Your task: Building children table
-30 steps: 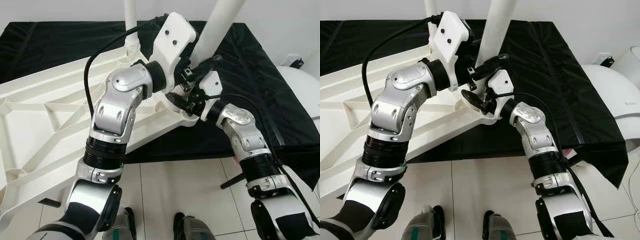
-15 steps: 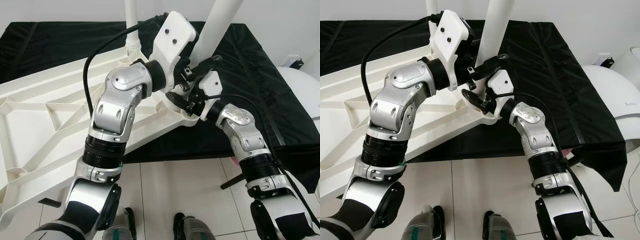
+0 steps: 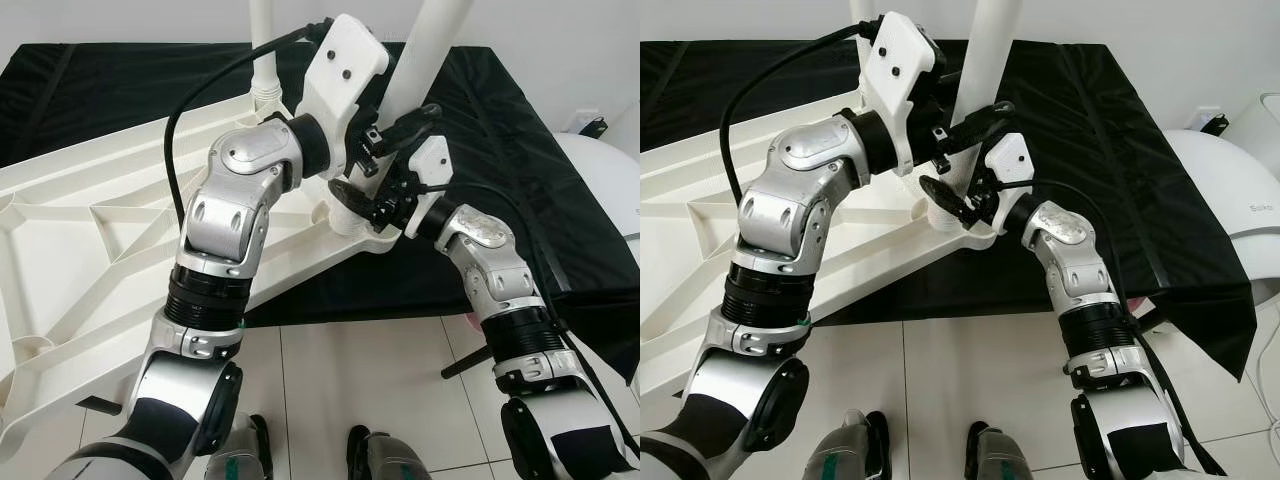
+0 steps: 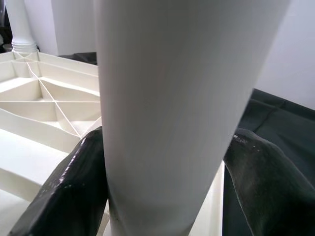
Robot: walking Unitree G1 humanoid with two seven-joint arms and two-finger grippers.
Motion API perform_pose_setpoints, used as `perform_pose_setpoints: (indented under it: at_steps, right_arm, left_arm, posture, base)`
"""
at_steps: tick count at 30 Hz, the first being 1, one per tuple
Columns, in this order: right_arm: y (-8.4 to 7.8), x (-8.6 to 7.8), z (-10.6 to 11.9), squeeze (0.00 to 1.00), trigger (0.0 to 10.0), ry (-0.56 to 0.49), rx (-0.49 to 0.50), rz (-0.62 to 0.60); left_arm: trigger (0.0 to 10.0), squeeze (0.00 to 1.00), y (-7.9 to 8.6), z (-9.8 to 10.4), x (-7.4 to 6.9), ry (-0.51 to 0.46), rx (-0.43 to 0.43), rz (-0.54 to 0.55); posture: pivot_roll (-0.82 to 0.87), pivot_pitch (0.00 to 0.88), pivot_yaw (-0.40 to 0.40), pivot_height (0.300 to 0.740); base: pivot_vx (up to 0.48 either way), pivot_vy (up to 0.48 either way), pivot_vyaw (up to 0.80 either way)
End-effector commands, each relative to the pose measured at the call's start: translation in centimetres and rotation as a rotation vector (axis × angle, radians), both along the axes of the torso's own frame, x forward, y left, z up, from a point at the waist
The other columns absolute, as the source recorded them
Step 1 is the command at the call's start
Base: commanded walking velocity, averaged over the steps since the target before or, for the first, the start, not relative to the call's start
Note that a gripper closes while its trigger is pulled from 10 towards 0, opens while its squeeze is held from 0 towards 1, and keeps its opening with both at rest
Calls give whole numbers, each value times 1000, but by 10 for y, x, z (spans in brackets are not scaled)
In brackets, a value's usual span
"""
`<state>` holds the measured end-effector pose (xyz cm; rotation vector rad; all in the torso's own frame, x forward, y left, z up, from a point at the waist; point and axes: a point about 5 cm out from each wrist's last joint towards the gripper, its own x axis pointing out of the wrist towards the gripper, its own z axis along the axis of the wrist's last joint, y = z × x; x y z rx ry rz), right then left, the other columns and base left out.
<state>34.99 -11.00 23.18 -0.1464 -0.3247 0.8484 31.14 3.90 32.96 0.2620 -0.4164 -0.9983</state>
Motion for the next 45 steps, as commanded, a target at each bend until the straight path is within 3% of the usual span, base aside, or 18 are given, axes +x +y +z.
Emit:
perform_pose_setpoints:
  at_steps: [1, 9, 10, 14, 22, 23, 36, 44, 45]
  right_arm:
    - [-2, -1, 3, 0, 10000, -11, 12, 6]
    - [-3, -2, 3, 0, 10000, -12, 12, 4]
    - [-3, -2, 3, 0, 10000, -14, 12, 2]
    - [-3, -1, 4, 0, 10000, -18, 11, -1]
    - [-4, -1, 5, 0, 10000, -22, 16, -9]
    - [-5, -1, 5, 0, 10000, -22, 23, -13]
    - [-10, -3, 4, 0, 10000, -18, 70, -19]
    - [-8, -7, -8, 0, 10000, 21, 87, -19]
    - [-8, -8, -11, 0, 0, 30, 97, -19]
  left_arm:
    - [10000, 0, 1, 4, 4, -1, -49, 101]
    - [10000, 0, 3, 5, 6, 4, -55, 114]
    - [0, 0, 5, 6, 6, 9, -79, 106]
    - [0, 0, 7, 9, 5, 10, -122, 94]
    - [275, 0, 7, 8, 6, 5, -90, 108]
    - [10000, 0, 8, 7, 8, 6, -69, 119]
    - [10000, 0, 14, 13, 12, -10, -61, 157]
    - [10000, 0, 17, 15, 14, -13, -69, 170]
    - [10000, 0, 17, 16, 14, -13, -71, 170]
  posture:
    - [-82, 162, -26, 740]
    - [-82, 164, -27, 740]
    - [-83, 165, -27, 740]
    - [-83, 165, -25, 740]
    - [-81, 166, -22, 740]
    - [-81, 165, -21, 740]
    - [-78, 162, -22, 740]
    - [-78, 154, -26, 740]
    - [-78, 154, -26, 740]
  base:
    - [0, 0, 0]
    - [0, 0, 0]
    - [0, 0, 0]
    - [0, 0, 0]
    - [0, 0, 0]
    - [0, 0, 0]
    - [0, 0, 0]
    - [0, 0, 0]
    - [0, 0, 0]
